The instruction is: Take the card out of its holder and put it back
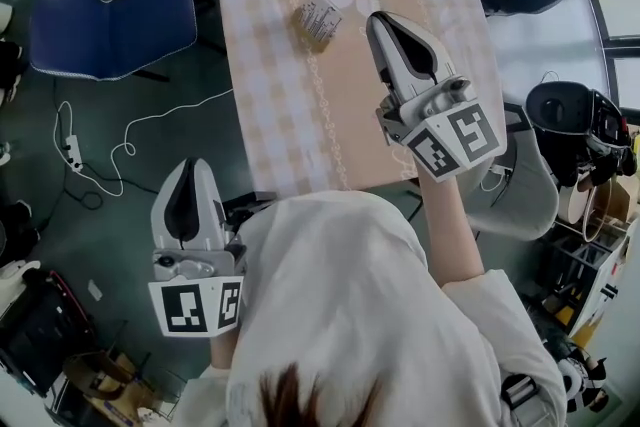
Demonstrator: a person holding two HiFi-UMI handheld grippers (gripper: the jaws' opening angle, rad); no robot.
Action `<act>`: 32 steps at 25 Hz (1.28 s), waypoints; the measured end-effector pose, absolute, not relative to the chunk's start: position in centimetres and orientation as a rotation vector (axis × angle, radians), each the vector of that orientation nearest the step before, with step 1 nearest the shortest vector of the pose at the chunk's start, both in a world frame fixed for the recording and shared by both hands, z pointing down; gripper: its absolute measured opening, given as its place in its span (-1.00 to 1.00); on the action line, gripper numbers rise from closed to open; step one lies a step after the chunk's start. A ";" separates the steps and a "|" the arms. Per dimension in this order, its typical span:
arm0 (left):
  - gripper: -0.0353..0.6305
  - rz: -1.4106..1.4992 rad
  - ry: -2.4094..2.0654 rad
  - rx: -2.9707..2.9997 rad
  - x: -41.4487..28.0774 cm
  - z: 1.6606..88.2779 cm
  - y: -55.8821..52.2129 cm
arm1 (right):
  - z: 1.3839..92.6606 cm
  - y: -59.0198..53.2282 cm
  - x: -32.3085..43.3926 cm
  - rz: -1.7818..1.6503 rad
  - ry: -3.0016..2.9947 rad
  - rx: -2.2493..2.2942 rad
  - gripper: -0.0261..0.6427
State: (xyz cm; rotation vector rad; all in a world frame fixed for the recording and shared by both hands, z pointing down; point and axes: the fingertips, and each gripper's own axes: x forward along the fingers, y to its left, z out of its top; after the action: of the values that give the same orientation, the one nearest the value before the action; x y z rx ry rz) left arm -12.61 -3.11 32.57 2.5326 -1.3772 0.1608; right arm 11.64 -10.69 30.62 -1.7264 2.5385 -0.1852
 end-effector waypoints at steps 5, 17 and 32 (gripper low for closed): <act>-0.89 0.143 -1.330 2.561 -11.9 32.4 -3.0 | 29.7 -7.7 11.2 -0.172 2.553 -1.739 -0.93; -0.89 0.132 -1.250 2.592 -10.6 32.3 -2.6 | 32.3 -0.3 8.4 -0.326 2.666 -1.647 -0.93; -0.89 0.132 -1.185 2.604 -10.0 32.6 -1.7 | 33.3 5.0 6.7 -0.411 2.657 -1.697 -0.92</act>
State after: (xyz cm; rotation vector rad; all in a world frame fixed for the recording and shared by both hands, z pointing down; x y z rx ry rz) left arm -10.01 -1.69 32.63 2.6038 -1.1849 0.1325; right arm 6.75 4.96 33.33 -1.6972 2.6566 -0.4109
